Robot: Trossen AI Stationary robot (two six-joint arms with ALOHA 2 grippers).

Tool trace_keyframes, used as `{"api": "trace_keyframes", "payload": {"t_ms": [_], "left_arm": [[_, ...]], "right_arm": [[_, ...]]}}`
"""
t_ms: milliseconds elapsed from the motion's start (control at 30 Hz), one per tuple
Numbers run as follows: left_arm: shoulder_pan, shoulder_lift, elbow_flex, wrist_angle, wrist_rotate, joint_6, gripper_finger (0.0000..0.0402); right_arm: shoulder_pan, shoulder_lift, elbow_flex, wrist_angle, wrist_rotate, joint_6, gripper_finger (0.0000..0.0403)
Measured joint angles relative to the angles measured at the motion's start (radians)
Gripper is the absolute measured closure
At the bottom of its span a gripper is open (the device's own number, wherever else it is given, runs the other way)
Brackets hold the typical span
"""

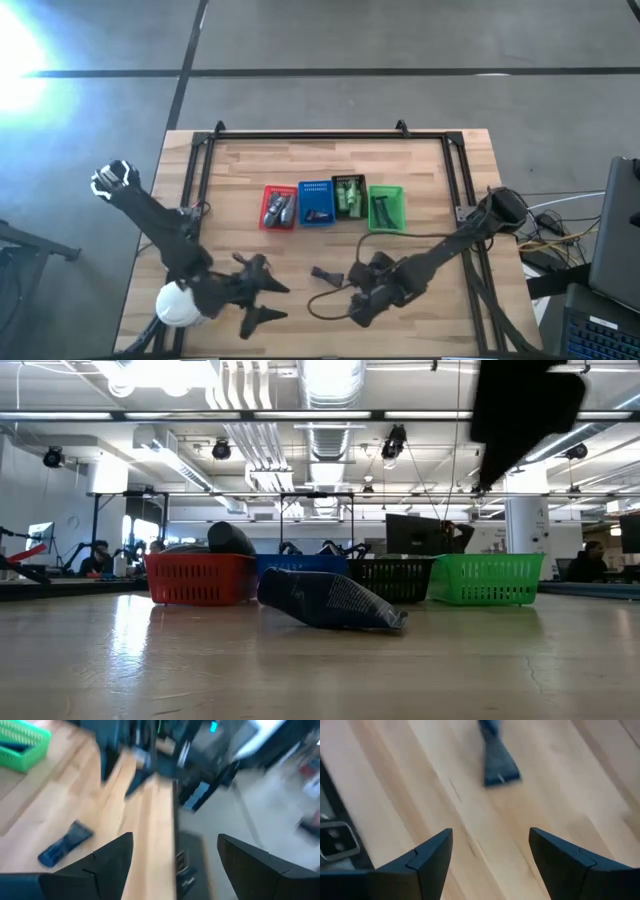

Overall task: Pick & Place Travel size toiletries
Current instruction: Put the black shave cream into the blue bin

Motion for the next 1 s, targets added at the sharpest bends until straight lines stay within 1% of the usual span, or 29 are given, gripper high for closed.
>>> {"api": "trace_keyframes", "payload": {"t_ms": [100,200,267,367,500,667,733,833,933,1000], "left_arm": [[0.042,0.082,0.009,-0.019,0.076,0.026,0.0110],[0.111,0.156,0.039,-0.040,0.181,0.075,0.0115],[0.149,0.199,0.065,-0.045,0.201,0.173,0.0119],[0.200,0.254,0.105,-0.063,0.199,0.357,0.0122],[0.266,0.330,0.186,-0.183,0.206,0.514,0.0122],[0.345,0.437,0.312,-0.389,0.222,0.637,0.0117],[0.366,0.476,0.351,-0.414,0.237,0.681,0.0110],[0.388,0.528,0.395,-0.419,0.305,0.742,0.0097],[0.402,0.573,0.416,-0.438,0.362,0.738,0.0087],[0.406,0.593,0.424,-0.437,0.381,0.729,0.0084]], "right_arm": [[0.032,-0.030,0.000,-0.116,0.014,0.070,0.0135],[0.051,-0.060,0.000,-0.238,0.029,0.110,0.0124],[0.054,-0.079,-0.004,-0.314,0.035,0.113,0.0118],[0.054,-0.117,-0.035,-0.383,0.058,0.090,0.0111],[0.051,-0.196,-0.132,-0.375,0.063,0.060,0.0106],[0.052,-0.314,-0.276,-0.317,0.076,0.071,0.0099],[0.054,-0.362,-0.332,-0.286,0.082,0.079,0.0096],[0.054,-0.432,-0.410,-0.241,0.102,0.079,0.0092],[0.054,-0.489,-0.471,-0.214,0.108,0.080,0.0093],[0.054,-0.518,-0.503,-0.191,0.109,0.076,0.0098]]}}
